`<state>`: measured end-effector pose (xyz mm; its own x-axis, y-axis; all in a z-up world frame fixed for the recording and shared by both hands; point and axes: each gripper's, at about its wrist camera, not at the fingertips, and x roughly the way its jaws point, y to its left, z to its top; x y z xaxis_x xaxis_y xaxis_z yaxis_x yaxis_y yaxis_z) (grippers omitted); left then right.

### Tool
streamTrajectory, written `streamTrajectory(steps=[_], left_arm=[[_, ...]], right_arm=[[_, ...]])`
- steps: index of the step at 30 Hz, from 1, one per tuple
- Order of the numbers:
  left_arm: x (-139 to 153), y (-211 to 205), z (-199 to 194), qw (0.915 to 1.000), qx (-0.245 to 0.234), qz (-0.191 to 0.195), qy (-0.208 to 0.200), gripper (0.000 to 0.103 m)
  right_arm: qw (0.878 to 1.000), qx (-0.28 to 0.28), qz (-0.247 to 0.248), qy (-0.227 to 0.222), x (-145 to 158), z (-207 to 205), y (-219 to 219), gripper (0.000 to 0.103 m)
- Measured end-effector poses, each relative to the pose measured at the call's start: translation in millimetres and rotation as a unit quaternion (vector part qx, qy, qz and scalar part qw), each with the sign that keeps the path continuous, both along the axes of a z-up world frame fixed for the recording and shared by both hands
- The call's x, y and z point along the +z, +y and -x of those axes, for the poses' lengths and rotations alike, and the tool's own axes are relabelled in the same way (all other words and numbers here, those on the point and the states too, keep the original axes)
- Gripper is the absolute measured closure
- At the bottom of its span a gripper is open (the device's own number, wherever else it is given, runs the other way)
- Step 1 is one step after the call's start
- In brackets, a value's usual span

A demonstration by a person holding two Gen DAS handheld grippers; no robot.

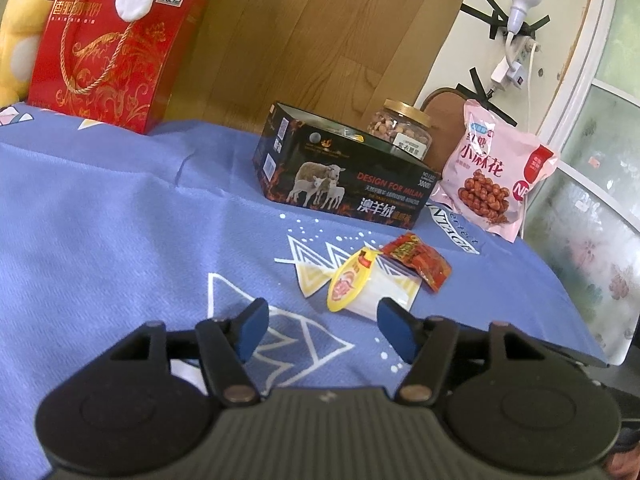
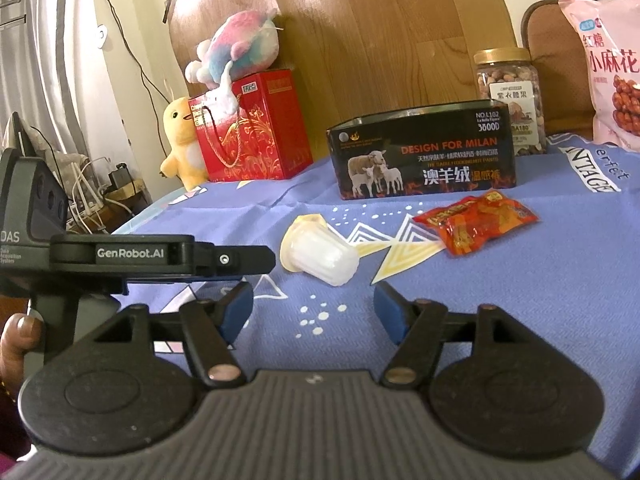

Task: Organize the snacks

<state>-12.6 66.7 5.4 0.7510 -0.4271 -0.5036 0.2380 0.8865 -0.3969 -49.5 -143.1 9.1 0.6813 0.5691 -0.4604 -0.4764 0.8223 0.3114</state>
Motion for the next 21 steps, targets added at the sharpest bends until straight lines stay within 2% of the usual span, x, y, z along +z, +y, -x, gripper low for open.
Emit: streamTrajectory(steps=[21], left_arm=[[-0.8, 0.9, -2.6, 1.0, 0.0, 0.002, 0.006, 0.037]], right_arm=[[1.0, 0.003, -0.004, 0.001, 0.1, -0.7, -0.6, 0.032]])
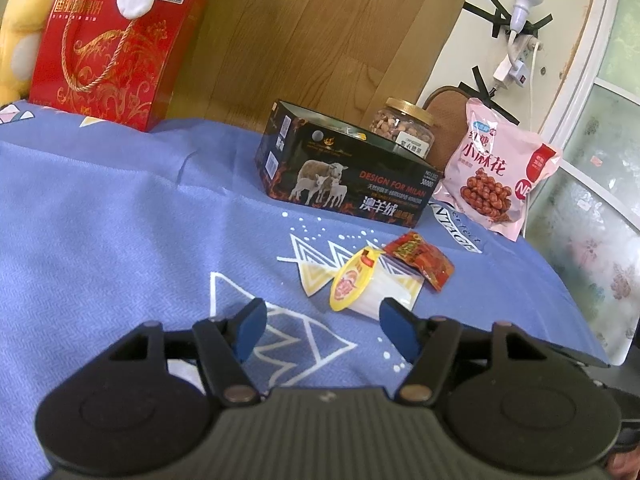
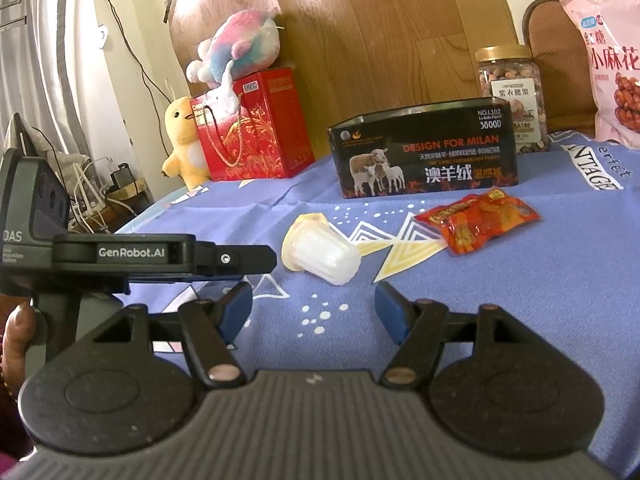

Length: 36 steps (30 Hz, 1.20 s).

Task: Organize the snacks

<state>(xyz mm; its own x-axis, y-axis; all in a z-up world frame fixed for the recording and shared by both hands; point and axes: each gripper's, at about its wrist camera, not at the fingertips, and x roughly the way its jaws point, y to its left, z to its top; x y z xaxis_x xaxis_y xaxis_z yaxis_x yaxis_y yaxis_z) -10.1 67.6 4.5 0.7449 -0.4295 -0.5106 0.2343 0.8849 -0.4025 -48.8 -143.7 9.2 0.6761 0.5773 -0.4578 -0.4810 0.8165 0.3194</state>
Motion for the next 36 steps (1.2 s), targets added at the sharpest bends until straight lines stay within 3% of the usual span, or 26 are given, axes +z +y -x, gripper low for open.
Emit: streamTrajectory(steps=[4, 36], left_arm=[[0.4, 1.0, 1.2, 1.0, 0.002, 0.003, -0.006, 0.028], [0.2, 2.9, 0.2, 0.9999, 0.004, 0.01, -0.003, 0.019]], right_arm=[[1.0, 0.0, -0.003, -0.001, 0.2, 0.0, -1.1, 0.031], [1.0, 0.002, -0.002, 0.001, 0.1, -0.3, -0.4, 0.03]])
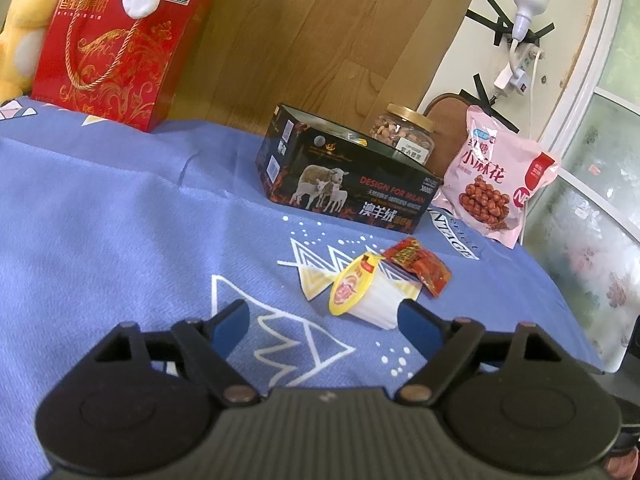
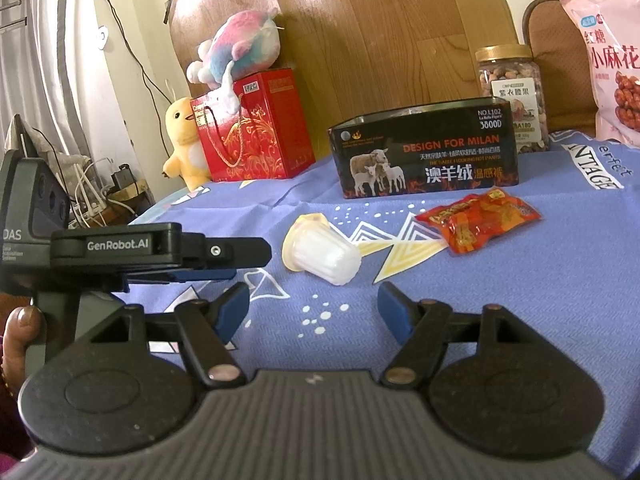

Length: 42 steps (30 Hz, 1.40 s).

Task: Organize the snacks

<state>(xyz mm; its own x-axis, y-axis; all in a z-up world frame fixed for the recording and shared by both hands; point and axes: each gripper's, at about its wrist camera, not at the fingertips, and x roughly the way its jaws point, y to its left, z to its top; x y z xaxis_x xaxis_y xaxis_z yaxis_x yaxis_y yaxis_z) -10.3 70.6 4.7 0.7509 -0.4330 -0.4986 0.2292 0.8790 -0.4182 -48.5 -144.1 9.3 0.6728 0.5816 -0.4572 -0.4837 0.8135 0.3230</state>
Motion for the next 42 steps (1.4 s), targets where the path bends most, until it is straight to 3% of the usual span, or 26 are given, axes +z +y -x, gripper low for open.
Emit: streamTrajectory(steps=[35, 42], left_arm=[[1.8, -1.1, 2.0, 0.9999, 0.004, -0.013, -0.003, 0.019], [4.9, 6.8, -1.3, 0.9999, -0.006, 0.003, 0.008, 0.025]], right_arm=[[1.0, 0.0, 0.002, -0.001, 1.2, 1.0, -0.7, 0.028], [1.0, 0.0, 0.016, 0.008, 1.3, -1.7, 2.3, 0.028]])
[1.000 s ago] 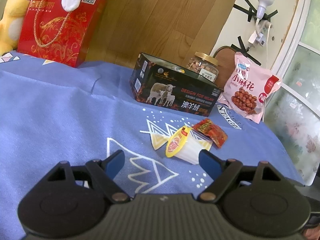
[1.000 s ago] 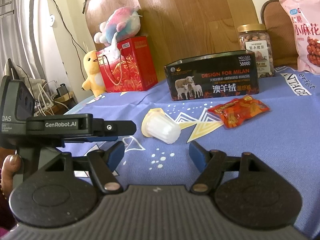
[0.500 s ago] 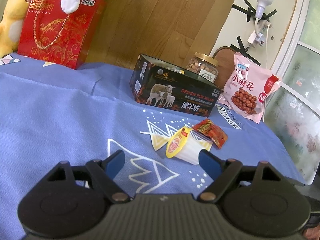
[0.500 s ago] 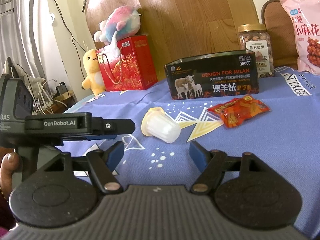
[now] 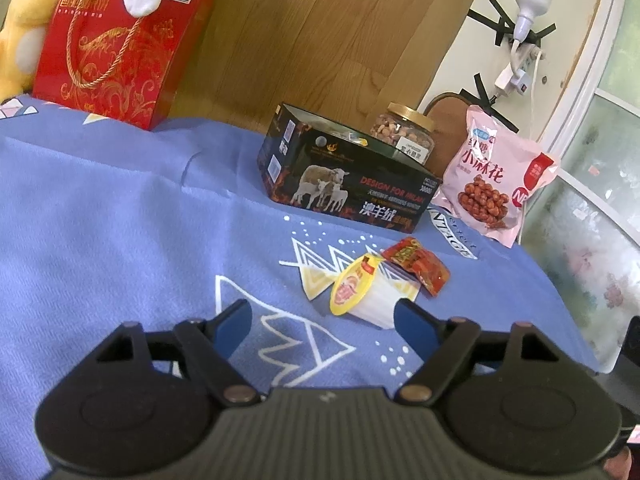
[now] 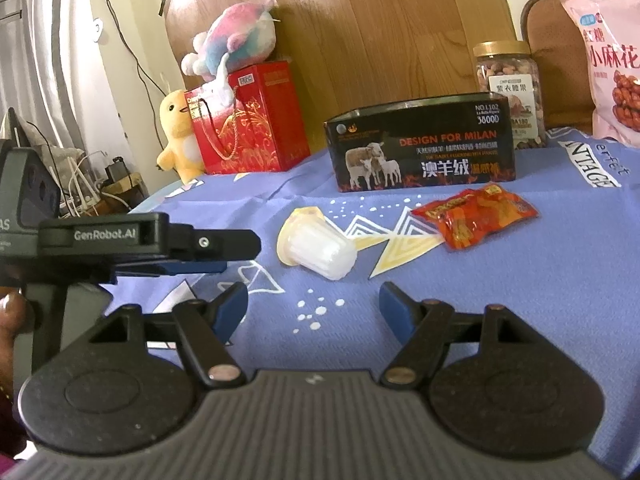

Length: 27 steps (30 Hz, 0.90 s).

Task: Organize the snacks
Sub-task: 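Grasp the white cup with the right gripper and lift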

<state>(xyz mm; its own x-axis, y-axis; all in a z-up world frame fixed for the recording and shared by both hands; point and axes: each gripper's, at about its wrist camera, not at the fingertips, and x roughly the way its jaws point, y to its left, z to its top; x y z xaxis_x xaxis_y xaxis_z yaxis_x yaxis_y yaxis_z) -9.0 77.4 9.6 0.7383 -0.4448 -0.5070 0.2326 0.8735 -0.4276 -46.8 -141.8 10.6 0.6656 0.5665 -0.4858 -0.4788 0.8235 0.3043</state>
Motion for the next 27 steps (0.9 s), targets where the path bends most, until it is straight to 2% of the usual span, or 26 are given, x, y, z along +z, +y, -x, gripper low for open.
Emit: streamTrajectory(steps=[5, 10, 13, 14, 15, 16, 18, 20, 25, 27], left_arm=[[11, 2, -5, 0.9997, -0.02, 0.017, 0.002, 0.029], [17, -16, -22, 0.9989, -0.044, -0.005, 0.011, 0.036], [13, -30, -35, 0.9977, -0.062, -0.012, 0.026, 0.047], [9, -34, -40, 0.9969, -0.068, -0.017, 0.036, 0.056], [4, -37, -45, 0.9961, -0.071, -0.019, 0.048, 0.057], [0, -37, -47, 0.9954, -0.078, -0.008, 0.055, 0.059], [-1, -37, -49, 0.9958, -0.072, -0.011, 0.055, 0.06], [3, -36, -48, 0.9964, -0.066, -0.017, 0.05, 0.06], [26, -33, -59, 0.9969, -0.07, -0.012, 0.034, 0.063], [39, -38, -65, 0.997, -0.073, -0.018, 0.015, 0.063]], right_arm=[[0.999, 0.023, 0.033, -0.014, 7, -5, 11, 0.028], [0.997, 0.033, 0.063, -0.034, 16, -24, 16, 0.028], [0.994, 0.047, 0.093, -0.024, 12, -43, 20, 0.031], [0.993, 0.054, 0.102, -0.017, 9, -49, 22, 0.034], [0.992, 0.067, 0.109, -0.006, 5, -55, 25, 0.042], [0.99, 0.084, 0.113, 0.007, 1, -60, 27, 0.056], [0.988, 0.089, 0.124, 0.0, -3, -62, 31, 0.06], [0.987, 0.09, 0.133, -0.005, -1, -62, 33, 0.068], [0.99, 0.069, 0.118, -0.033, 14, -68, 28, 0.081], [0.991, 0.056, 0.11, -0.047, 24, -75, 25, 0.081]])
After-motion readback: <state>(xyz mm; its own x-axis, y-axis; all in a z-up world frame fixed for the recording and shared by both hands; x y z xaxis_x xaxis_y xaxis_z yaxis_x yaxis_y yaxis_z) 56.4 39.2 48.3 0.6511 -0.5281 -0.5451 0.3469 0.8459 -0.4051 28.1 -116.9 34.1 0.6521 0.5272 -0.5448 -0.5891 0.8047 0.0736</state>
